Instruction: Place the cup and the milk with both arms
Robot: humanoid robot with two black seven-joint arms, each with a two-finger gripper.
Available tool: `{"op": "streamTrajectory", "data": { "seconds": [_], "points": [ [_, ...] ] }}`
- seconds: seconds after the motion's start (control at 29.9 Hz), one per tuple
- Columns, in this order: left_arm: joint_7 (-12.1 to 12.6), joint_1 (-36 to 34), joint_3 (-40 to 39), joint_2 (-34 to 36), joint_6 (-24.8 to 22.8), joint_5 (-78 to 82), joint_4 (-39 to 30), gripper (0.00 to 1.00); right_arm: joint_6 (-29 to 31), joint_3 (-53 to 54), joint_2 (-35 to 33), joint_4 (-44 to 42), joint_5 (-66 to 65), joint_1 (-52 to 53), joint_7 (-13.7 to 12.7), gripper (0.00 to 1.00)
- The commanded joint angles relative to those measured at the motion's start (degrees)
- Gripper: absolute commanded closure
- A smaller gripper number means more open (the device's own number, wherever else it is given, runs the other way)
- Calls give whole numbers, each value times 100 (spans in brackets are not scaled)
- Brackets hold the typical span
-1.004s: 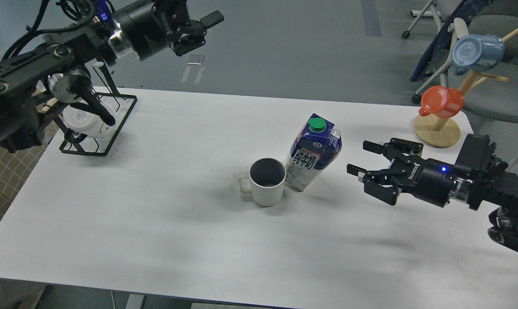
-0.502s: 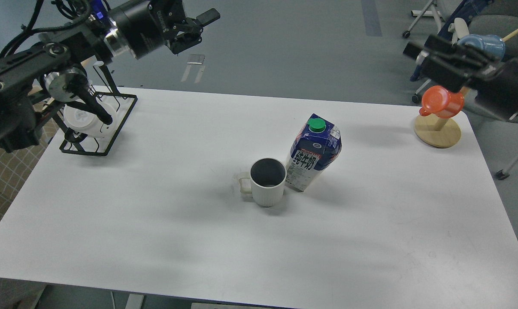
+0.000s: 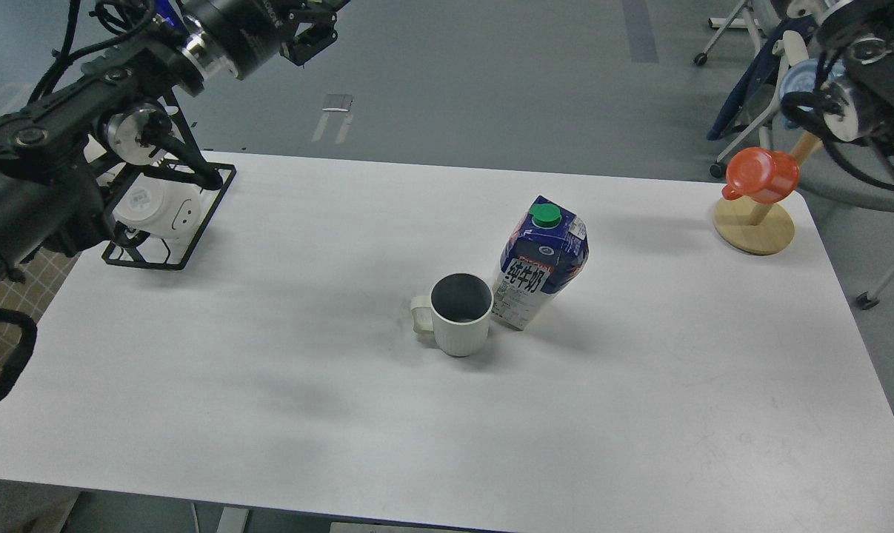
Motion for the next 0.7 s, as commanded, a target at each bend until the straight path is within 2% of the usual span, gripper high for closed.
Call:
{"op": "streamTrajectory", "data": {
  "seconds": [0.0, 0.1, 0.27, 0.4, 0.67],
  "points": [
    [27, 1, -161, -493, -2, -39, 824, 2, 512, 544, 957, -1260, 424, -47, 1, 0],
    [36, 10, -327, -775, -2, -267, 1307, 1, 907, 957, 1248, -1614, 644, -195, 1, 0],
    [54, 54, -539, -1284, -2, -707, 2213, 0, 1321, 1494, 1425, -1588, 873, -618, 1, 0],
    [124, 176, -557, -1566, -2, -725, 2531, 0, 1348, 1583, 1557, -1553, 874, -776, 1, 0],
    [98, 414, -601, -1690, -2, -725, 2558, 0, 1392, 1575, 1575, -1527, 865, -899, 1, 0]
  ]
}}
